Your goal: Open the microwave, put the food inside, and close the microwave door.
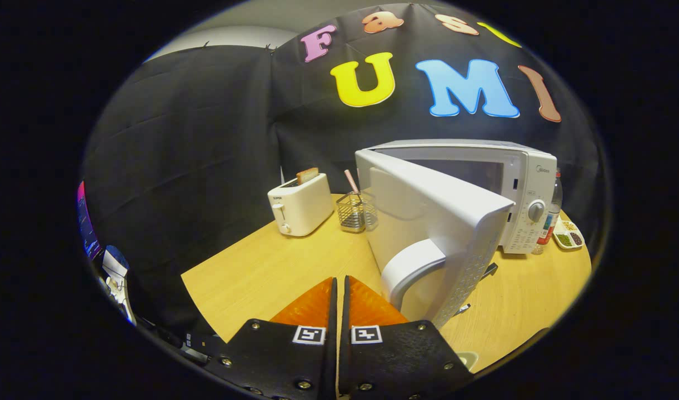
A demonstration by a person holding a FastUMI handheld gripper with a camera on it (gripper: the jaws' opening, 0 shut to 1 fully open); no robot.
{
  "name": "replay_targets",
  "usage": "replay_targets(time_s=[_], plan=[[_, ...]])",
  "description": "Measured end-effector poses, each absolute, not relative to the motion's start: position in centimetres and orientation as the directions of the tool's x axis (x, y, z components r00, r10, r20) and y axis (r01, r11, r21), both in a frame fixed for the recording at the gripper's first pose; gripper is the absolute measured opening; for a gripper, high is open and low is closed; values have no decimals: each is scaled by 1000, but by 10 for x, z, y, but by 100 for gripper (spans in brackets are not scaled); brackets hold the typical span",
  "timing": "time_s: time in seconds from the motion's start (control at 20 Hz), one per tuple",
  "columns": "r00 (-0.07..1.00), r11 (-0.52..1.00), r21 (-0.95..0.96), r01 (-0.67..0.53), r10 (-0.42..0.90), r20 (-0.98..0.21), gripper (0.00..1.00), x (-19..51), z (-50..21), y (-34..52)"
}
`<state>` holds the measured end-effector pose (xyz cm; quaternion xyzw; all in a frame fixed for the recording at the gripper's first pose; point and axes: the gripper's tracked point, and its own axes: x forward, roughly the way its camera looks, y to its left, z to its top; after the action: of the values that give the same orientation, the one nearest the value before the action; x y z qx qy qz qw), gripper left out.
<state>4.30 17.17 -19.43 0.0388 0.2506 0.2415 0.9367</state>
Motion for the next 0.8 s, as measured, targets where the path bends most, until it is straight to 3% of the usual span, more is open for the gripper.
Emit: replay_targets(time_s=[0.8], plan=[[814,937,169,-304,348,-465,3,122,-210,91]])
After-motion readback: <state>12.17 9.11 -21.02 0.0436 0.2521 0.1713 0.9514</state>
